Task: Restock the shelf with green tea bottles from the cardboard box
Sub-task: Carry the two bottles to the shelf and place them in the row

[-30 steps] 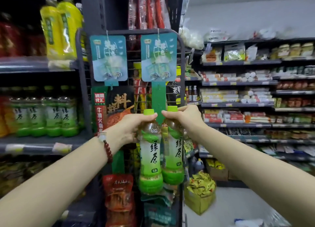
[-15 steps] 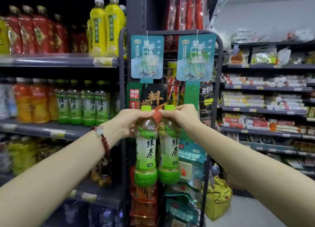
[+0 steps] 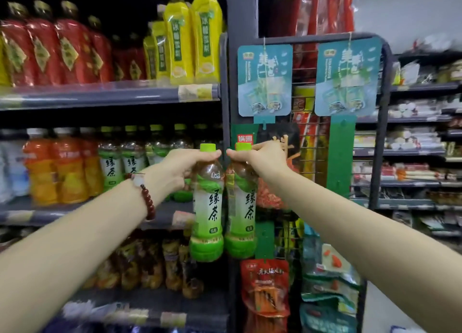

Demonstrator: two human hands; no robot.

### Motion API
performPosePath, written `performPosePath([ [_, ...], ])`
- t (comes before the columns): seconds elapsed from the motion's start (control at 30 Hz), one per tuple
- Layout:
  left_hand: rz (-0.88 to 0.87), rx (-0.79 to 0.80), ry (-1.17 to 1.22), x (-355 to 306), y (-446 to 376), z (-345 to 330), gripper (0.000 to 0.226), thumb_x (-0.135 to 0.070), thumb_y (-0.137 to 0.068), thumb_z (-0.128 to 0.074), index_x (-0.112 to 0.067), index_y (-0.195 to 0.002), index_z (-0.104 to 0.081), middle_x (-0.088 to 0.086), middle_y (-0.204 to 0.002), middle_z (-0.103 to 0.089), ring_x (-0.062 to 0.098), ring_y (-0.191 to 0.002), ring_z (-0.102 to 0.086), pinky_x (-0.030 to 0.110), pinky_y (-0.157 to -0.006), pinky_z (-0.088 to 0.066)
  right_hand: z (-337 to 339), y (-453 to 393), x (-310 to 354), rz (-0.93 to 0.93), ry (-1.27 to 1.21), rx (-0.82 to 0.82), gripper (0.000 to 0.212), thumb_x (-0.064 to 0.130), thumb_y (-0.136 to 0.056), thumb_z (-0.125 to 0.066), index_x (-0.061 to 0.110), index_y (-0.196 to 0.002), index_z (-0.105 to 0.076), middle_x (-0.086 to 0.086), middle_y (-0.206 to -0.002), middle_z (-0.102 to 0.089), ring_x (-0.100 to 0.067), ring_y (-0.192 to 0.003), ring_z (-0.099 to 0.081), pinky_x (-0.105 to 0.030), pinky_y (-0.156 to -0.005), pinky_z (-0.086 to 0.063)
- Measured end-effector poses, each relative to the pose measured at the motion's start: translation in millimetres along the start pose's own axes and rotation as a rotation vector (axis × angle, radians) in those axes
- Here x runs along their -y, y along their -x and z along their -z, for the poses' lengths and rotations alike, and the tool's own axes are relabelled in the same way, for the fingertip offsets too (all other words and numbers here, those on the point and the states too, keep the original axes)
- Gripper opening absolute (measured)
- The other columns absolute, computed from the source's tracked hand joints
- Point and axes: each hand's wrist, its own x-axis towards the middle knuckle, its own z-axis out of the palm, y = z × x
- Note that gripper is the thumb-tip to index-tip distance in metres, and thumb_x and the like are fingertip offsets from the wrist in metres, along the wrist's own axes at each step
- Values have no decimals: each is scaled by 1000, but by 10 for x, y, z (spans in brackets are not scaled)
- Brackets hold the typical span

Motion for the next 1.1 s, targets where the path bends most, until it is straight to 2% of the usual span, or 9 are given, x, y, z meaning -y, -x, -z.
performPosePath([
  [0.1, -23, -2, 0, -49, -65, 202, 16, -20, -69, -81, -15, -72, -66, -1, -64, -71, 18, -69, -65, 27, -53, -50, -207, -34, 118, 20, -9, -20, 56, 42, -61, -87, -9, -78, -72, -16, -73, -75, -26, -72, -70, -43, -84, -58],
  [0.17, -42, -2, -1, -106, -77, 285, 14, -20, -71, -79, -15, -74, -65, -3, -59, -70, 15, -58, -68, 23, -45, -49, -285, -52, 190, 47, 2, -21, 57, 43, -63, -86, -8, -85, -72, -19, -84, -76, -28, -81, -73, -43, -85, -58],
  [0.27, -56, -14, 37, -199, -92, 409, 15, -20, -72, -78, -16, -74, -64, -5, -49, -68, 8, -40, -64, 23, -35, -48, -398, -87, 329, 94, 30, -14, 60, 46, -64, -84, -8, -86, -73, -17, -82, -76, -27, -77, -73, -42, -82, -59],
  [0.4, -108, -15, 71, -330, -152, 527, 15, -16, -74, -78, -13, -74, -63, -1, -52, -68, 10, -40, -65, 23, -35, -48, -521, -124, 451, 108, 27, -70, 59, 45, -64, -85, -9, -82, -71, -18, -77, -74, -19, -61, -61, -42, -79, -58],
  [0.53, -158, 24, 117, -401, -269, 597, 13, -12, -75, -77, -12, -74, -64, 3, -57, -68, 13, -41, -65, 26, -37, -50, -636, -167, 509, 152, 47, -129, 45, 48, -64, -83, 5, -73, -75, -11, -74, -76, -23, -71, -72, -45, -80, -59],
  [0.7, -277, 72, 169, -387, -539, 713, 14, -9, -71, -79, -7, -82, -71, 6, -65, -72, 18, -53, -70, 30, -46, -56, -777, -228, 565, 185, 26, -241, 39, 46, -67, -82, 8, -74, -75, -8, -74, -75, -24, -74, -73, -44, -74, -61],
  [0.8, -347, 99, 179, -345, -727, 816, 19, -10, -69, -81, -7, -87, -73, 8, -74, -74, 21, -64, -71, 35, -60, -61, -900, -252, 573, 220, 39, -291, 30, 44, -70, -81, 14, -74, -76, -3, -73, -75, -20, -75, -73, -42, -75, -61],
  [0.93, -386, 148, 203, -203, -949, 918, 16, -12, -68, -81, -14, -81, -73, 1, -66, -74, 16, -62, -70, 36, -69, -60, -1074, -286, 486, 239, 73, -339, 29, 46, -69, -80, 17, -74, -76, 1, -71, -76, -17, -75, -73, -44, -78, -60],
  [1.1, -418, 210, 267, -81, -1155, 951, 13, -16, -68, -82, -16, -78, -74, 2, -74, -74, 23, -78, -70, 49, -88, -55, -1145, -330, 480, 239, 134, -367, 32, 49, -69, -78, 18, -76, -77, -1, -73, -76, -19, -75, -74, -46, -78, -60],
])
